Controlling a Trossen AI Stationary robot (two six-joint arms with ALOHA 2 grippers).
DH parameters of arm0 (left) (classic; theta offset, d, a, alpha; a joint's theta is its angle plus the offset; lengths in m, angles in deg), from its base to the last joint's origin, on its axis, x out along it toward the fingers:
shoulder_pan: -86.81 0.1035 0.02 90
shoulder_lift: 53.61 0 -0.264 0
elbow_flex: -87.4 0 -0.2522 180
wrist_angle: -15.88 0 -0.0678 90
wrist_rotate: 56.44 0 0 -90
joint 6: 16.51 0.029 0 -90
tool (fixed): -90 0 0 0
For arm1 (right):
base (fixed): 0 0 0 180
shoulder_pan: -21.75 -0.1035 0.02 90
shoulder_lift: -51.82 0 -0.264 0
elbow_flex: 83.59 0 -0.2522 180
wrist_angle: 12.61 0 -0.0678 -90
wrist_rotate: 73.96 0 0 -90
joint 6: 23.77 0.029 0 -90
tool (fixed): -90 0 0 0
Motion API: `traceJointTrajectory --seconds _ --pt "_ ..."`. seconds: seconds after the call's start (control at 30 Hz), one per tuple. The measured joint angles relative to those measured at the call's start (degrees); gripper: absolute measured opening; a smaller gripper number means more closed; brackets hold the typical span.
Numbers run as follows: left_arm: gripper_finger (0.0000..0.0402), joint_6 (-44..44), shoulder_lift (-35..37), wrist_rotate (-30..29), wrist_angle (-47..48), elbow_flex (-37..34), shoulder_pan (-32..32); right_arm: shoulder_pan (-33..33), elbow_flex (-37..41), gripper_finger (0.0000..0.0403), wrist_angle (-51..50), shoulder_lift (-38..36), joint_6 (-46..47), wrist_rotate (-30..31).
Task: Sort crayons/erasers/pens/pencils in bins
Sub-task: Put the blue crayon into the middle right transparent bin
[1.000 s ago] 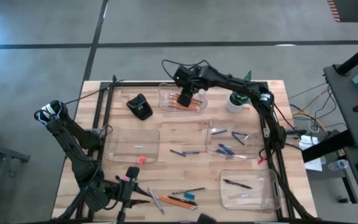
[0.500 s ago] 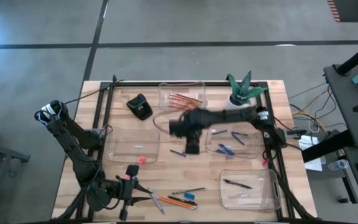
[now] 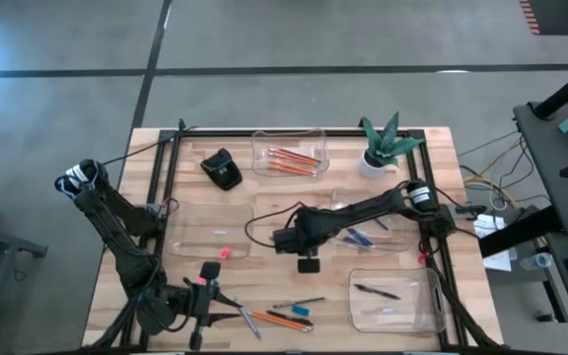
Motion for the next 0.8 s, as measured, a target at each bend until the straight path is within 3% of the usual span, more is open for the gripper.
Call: traceJointTrajectory --seconds 0.8 --pt "0.0061 0.33 0.0 0.03 -1.19 0.0 0.0 3.69 11.35 0.0111 16.61 -0.03 -3.32 -3.41"
